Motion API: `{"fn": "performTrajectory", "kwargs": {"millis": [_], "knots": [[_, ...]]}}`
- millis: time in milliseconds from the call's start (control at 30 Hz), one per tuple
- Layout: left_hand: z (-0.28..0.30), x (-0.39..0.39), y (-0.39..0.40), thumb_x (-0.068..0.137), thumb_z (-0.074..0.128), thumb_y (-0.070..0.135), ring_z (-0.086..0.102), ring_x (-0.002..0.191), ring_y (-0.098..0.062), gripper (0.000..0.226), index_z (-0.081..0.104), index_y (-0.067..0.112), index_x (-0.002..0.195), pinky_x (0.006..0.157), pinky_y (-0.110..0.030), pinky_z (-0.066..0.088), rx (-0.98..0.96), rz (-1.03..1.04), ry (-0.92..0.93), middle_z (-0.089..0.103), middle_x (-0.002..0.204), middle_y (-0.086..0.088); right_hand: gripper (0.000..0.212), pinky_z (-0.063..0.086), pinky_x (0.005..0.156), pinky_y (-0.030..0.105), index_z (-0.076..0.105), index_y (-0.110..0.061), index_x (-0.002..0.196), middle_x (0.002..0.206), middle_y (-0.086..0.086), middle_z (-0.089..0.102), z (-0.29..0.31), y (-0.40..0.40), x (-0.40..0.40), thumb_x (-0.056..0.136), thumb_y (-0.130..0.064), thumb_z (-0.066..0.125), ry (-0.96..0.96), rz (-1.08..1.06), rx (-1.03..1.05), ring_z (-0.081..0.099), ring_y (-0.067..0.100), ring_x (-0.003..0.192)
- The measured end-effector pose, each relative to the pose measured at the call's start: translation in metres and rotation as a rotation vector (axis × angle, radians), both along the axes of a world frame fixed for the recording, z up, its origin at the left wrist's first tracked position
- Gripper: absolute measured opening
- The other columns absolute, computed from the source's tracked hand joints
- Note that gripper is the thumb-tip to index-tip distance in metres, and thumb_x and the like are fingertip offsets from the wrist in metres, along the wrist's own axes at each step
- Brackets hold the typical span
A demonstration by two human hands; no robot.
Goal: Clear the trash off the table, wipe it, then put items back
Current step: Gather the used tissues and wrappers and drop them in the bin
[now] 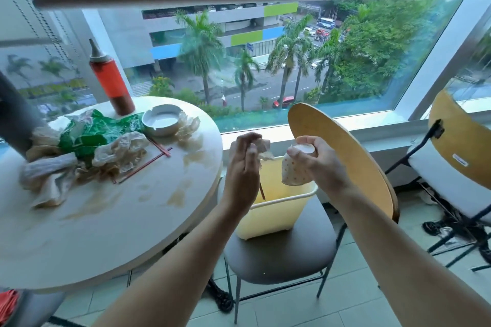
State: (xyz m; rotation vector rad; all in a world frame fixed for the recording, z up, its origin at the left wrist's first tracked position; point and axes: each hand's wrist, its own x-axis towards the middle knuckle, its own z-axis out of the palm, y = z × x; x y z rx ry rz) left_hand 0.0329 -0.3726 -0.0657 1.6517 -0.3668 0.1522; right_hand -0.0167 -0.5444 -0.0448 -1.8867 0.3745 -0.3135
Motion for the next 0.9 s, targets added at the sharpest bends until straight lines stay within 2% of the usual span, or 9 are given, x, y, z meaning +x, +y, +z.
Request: {"fn": "performTrajectory", "kwargs": {"millis": [100, 200, 267, 367, 500, 567, 667, 767, 900], "knots": [[-0.017, 0.011, -0.011, 0.097, 0.042, 0.018, 0.060, 0.101, -0.021, 0.024, 0.058, 0.029, 0.112, 0.089, -0.041, 0.050, 0.015, 0.011, -0.014, 0.060, 0.112, -0.003, 0.050, 0.056, 0.074, 0.024, 0.057, -0.019, 0.128, 0.115, 0.002, 0.062, -0.019, -0.012, 0.013, 0.085, -0.035, 0.077, -0.005, 0.026, 0.028, 0.062, 0.019, 0.104], [-0.034, 0.021, -0.017, 0.096, 0.046, 0.017, 0.062, 0.088, -0.020, 0.024, 0.057, 0.036, 0.106, 0.072, -0.043, 0.055, 0.047, 0.005, 0.041, 0.060, 0.111, -0.007, 0.051, 0.054, 0.091, 0.034, 0.059, -0.020, 0.124, 0.116, -0.002, 0.063, -0.042, -0.019, 0.026, 0.082, -0.039, 0.079, -0.024, 0.013, 0.023, 0.060, 0.017, 0.108], [-0.047, 0.024, -0.019, 0.097, 0.049, 0.019, 0.064, 0.088, -0.022, 0.026, 0.055, 0.044, 0.102, 0.067, -0.046, 0.059, 0.088, 0.002, 0.092, 0.055, 0.113, -0.007, 0.047, 0.049, 0.098, 0.032, 0.059, -0.019, 0.124, 0.117, -0.005, 0.062, -0.058, -0.020, 0.032, 0.085, -0.035, 0.078, -0.025, 0.014, -0.008, 0.058, 0.013, 0.111], [-0.062, 0.029, -0.019, 0.100, 0.052, 0.020, 0.064, 0.101, -0.013, 0.027, 0.051, 0.047, 0.103, 0.085, -0.041, 0.059, 0.212, -0.019, 0.132, 0.046, 0.117, -0.002, 0.047, 0.047, 0.098, 0.029, 0.057, -0.019, 0.126, 0.117, -0.007, 0.061, -0.080, -0.022, 0.037, 0.086, -0.037, 0.077, 0.017, 0.051, -0.092, 0.057, 0.011, 0.111], [-0.076, 0.037, -0.019, 0.102, 0.054, 0.020, 0.057, 0.097, 0.014, 0.016, 0.049, 0.028, 0.116, 0.096, -0.021, 0.050, 0.395, -0.065, 0.197, 0.043, 0.124, -0.003, 0.048, 0.045, 0.099, 0.029, 0.057, -0.021, 0.126, 0.123, -0.005, 0.059, -0.101, -0.025, 0.044, 0.085, -0.039, 0.076, 0.076, 0.100, -0.228, 0.054, 0.013, 0.115], [-0.079, 0.038, -0.020, 0.103, 0.053, 0.028, 0.059, 0.102, 0.002, 0.026, 0.047, 0.029, 0.128, 0.097, -0.024, 0.048, 0.468, -0.092, 0.238, 0.041, 0.131, -0.002, 0.049, 0.045, 0.097, 0.028, 0.056, -0.021, 0.126, 0.125, -0.005, 0.057, -0.106, -0.026, 0.048, 0.085, -0.036, 0.076, 0.102, 0.122, -0.245, 0.054, 0.012, 0.116], [-0.081, 0.037, -0.020, 0.102, 0.054, 0.037, 0.047, 0.126, -0.011, 0.055, 0.032, 0.029, 0.152, 0.101, -0.023, 0.036, 0.568, -0.143, 0.309, 0.037, 0.147, -0.002, 0.053, 0.046, 0.095, 0.028, 0.054, -0.022, 0.131, 0.128, -0.006, 0.054, -0.109, -0.027, 0.050, 0.086, -0.040, 0.075, 0.131, 0.149, -0.272, 0.054, 0.008, 0.115], [-0.076, 0.036, -0.019, 0.101, 0.054, 0.040, 0.038, 0.142, -0.016, 0.067, 0.023, 0.029, 0.159, 0.113, -0.031, 0.034, 0.643, -0.137, 0.317, 0.037, 0.155, -0.004, 0.050, 0.045, 0.096, 0.028, 0.055, -0.022, 0.132, 0.128, -0.006, 0.054, -0.103, -0.026, 0.052, 0.090, -0.045, 0.069, 0.105, 0.153, -0.298, 0.052, 0.006, 0.116], [-0.061, 0.029, -0.017, 0.102, 0.051, 0.041, 0.037, 0.144, -0.019, 0.068, 0.018, 0.030, 0.160, 0.117, -0.038, 0.033, 0.715, -0.165, 0.334, 0.038, 0.157, -0.005, 0.047, 0.044, 0.091, 0.026, 0.055, -0.025, 0.133, 0.124, -0.008, 0.060, -0.087, -0.018, 0.053, 0.095, -0.053, 0.057, 0.077, 0.163, -0.261, 0.054, 0.005, 0.116]]}}
